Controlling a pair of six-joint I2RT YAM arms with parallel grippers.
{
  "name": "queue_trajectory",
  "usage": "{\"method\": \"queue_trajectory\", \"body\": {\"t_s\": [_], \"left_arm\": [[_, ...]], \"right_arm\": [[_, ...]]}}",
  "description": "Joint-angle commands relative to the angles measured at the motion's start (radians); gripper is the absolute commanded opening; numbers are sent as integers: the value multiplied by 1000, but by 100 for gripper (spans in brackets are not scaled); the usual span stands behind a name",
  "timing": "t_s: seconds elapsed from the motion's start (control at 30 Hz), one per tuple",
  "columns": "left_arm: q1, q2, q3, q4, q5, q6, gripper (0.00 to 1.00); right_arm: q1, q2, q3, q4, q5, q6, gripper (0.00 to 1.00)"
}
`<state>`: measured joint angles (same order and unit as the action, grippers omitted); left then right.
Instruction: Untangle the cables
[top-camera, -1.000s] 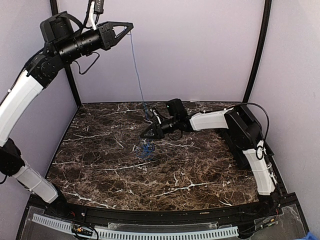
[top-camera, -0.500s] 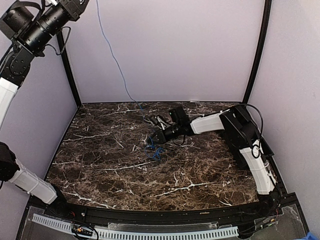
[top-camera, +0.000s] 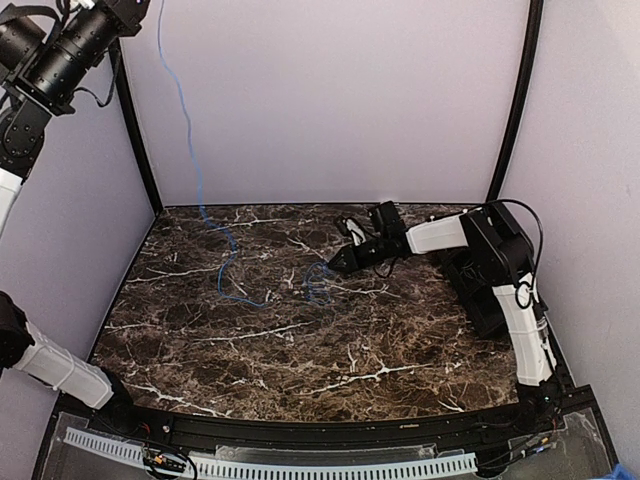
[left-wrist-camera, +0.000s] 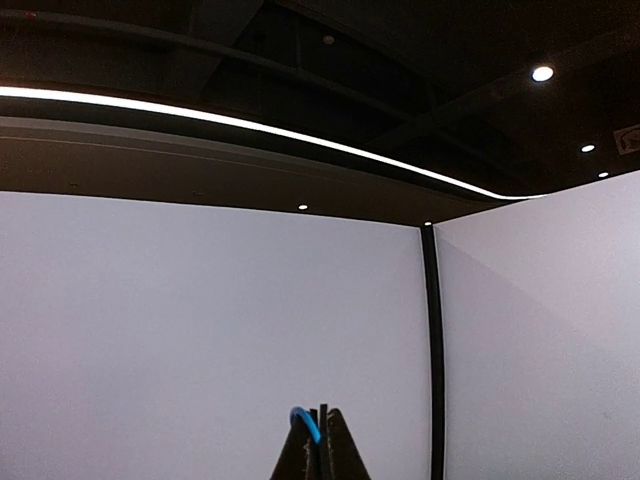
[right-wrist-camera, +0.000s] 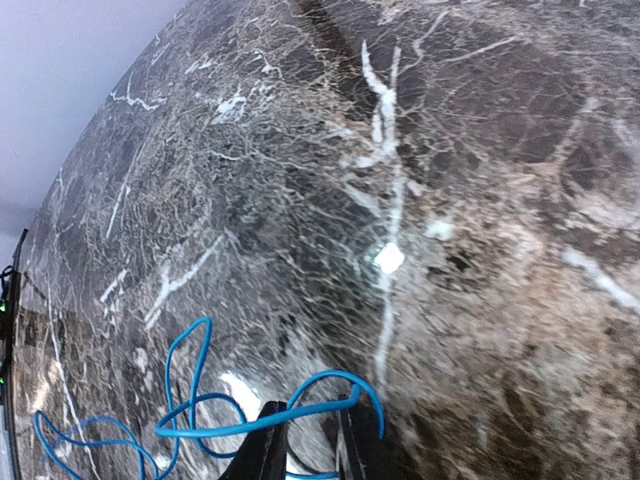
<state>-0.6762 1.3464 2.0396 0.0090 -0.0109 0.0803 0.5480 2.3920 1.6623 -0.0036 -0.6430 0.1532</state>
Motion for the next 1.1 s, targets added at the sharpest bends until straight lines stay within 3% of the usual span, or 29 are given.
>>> {"method": "queue_trajectory", "body": {"t_s": [0.0, 0.2, 0.4, 0.57, 0.8, 1.07], "left_arm": [[3, -65, -50, 51, -58, 37, 0], [3, -171, -351, 128, -60, -47, 0], [4, -281, -632, 236, -44, -189, 0], [3, -321, -826, 326, -43, -274, 0], [3, -284, -878, 348, -17, -324, 0], [3, -240, -857, 371, 50, -352, 0]], "right_arm": [[-23, -73, -41, -58, -37, -58, 23], [-62, -241, -47, -145, -204, -148, 40], [-71, -341, 130, -484, -343, -384, 57], [-38, -430, 143, -466, -313, -396, 66], [45, -415, 186, -416, -231, -374, 71], [157, -301, 396, -402, -238, -324, 75]]}}
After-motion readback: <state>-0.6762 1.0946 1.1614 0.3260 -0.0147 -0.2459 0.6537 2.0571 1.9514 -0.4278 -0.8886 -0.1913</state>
